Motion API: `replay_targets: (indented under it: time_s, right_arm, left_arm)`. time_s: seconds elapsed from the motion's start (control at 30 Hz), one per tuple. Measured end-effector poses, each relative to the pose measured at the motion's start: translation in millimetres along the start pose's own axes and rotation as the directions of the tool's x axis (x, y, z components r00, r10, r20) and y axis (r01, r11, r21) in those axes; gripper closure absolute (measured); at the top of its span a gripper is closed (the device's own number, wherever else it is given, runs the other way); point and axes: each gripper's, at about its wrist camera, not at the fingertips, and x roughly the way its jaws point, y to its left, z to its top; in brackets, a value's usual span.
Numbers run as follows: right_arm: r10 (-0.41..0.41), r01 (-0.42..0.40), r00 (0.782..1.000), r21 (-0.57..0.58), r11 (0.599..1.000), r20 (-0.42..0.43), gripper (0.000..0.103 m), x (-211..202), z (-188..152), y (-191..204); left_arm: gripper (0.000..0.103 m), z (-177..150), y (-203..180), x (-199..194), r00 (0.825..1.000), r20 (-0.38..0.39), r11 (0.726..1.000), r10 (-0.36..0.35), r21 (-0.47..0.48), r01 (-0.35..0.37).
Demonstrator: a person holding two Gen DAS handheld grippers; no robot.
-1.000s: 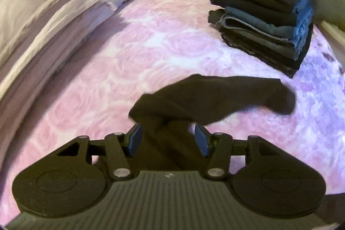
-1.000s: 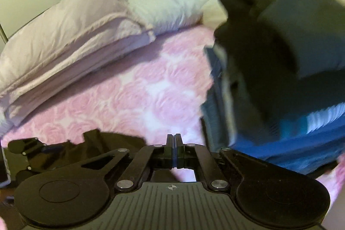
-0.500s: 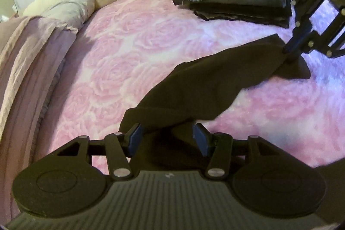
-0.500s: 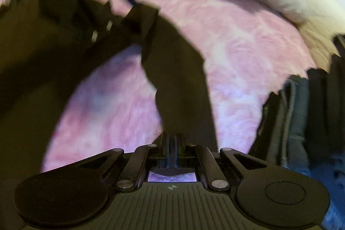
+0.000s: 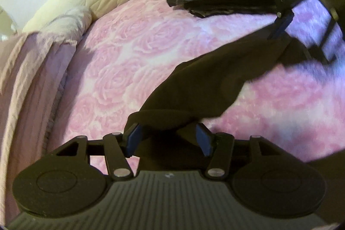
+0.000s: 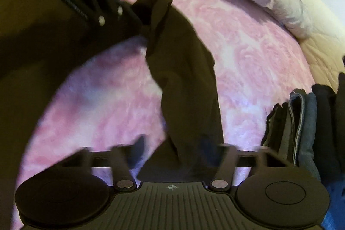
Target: Fold clothes
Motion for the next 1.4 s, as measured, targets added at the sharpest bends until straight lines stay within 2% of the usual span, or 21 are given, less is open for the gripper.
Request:
replay_targets:
  time_s: [0.03, 0.13, 0.27, 0.37, 0.47, 0.5, 0.53, 0.57, 0.6, 0.77, 0.93, 1.03, 1.13, 1.23, 1.33, 1.4]
  right_arm:
    - [0.004, -0.004, 1.000, 0.013, 1.000, -0.002, 0.096, -5, -1, -6]
    - [0.034, -0.033, 0.999, 0.086, 0.996, -0.009, 0.099, -39, -2, -32]
    - [0.091, -0.091, 0.996, 0.238, 0.967, 0.008, 0.099, -121, 7, -82]
    - [0.020, -0.033, 0.998, 0.259, 0.965, 0.051, 0.099, -175, 25, -113]
    - [-0.135, 0.131, 0.991, 0.193, 0.972, 0.009, 0.097, -169, 43, -128]
    - [-0.191, 0.187, 0.981, 0.154, 0.970, 0.015, 0.088, -159, 47, -125]
    - [-0.242, 0.237, 0.970, 0.114, 0.965, 0.030, 0.053, -149, 50, -120]
    - [-0.291, 0.287, 0.956, 0.076, 0.955, 0.046, 0.024, -139, 54, -115]
    - [-0.307, 0.304, 0.949, 0.049, 0.951, 0.075, 0.021, -131, 55, -109]
    - [-0.216, 0.212, 0.971, 0.055, 0.976, 0.101, 0.021, -105, 45, -80]
    - [-0.061, 0.052, 0.997, 0.166, 0.985, 0.047, 0.021, -82, 20, -60]
    - [0.003, -0.001, 1.000, 0.227, 0.974, -0.006, 0.021, -59, 10, -58]
    - [0.070, -0.066, 0.998, 0.253, 0.965, -0.005, 0.021, -50, 7, -52]
    - [0.138, -0.139, 0.990, 0.255, 0.957, 0.022, 0.021, -52, 13, -33]
    - [0.224, -0.235, 0.972, 0.246, 0.940, 0.071, 0.021, -57, 25, -7]
    - [0.311, -0.329, 0.944, 0.208, 0.921, 0.113, 0.021, -56, 44, 16]
  left_arm:
    - [0.051, 0, -2, -2, 1.000, 0.002, 1.000, 0.001, 0.022, -0.001]
    - [0.051, 2, 0, -12, 1.000, 0.012, 1.000, -0.007, 0.028, 0.006]
    - [0.051, 11, 15, -44, 0.997, 0.071, 0.999, -0.020, -0.043, 0.023]
    - [0.051, 23, 29, -51, 0.994, 0.093, 0.993, -0.054, -0.097, 0.063]
    - [0.051, 34, 41, -39, 0.994, 0.090, 0.986, -0.055, -0.149, 0.068]
    - [0.051, 35, 46, -34, 0.995, 0.087, 0.983, -0.045, -0.176, 0.059]
    - [0.051, 36, 51, -29, 0.996, 0.082, 0.978, -0.033, -0.204, 0.049]
    - [0.051, 34, 53, -26, 0.997, 0.077, 0.974, -0.024, -0.225, 0.041]
    - [0.051, 33, 55, -24, 0.997, 0.073, 0.970, -0.017, -0.241, 0.034]
    - [0.051, 21, 43, -14, 0.998, 0.051, 0.973, -0.037, -0.226, 0.047]
    - [0.051, 20, 27, 2, 0.995, 0.039, 0.972, -0.094, -0.215, 0.100]
    - [0.051, 20, 19, 1, 0.996, 0.040, 0.973, -0.083, -0.211, 0.089]
    - [0.051, 4, 17, -19, 0.999, 0.016, 0.960, -0.034, -0.279, 0.037]
    - [0.051, -34, 19, -55, 0.998, -0.049, 0.918, 0.029, -0.394, -0.046]
    - [0.051, -96, 24, -105, 0.983, -0.164, 0.838, 0.080, -0.523, -0.155]
    - [0.051, -143, 28, -140, 0.963, -0.248, 0.780, 0.102, -0.582, -0.232]
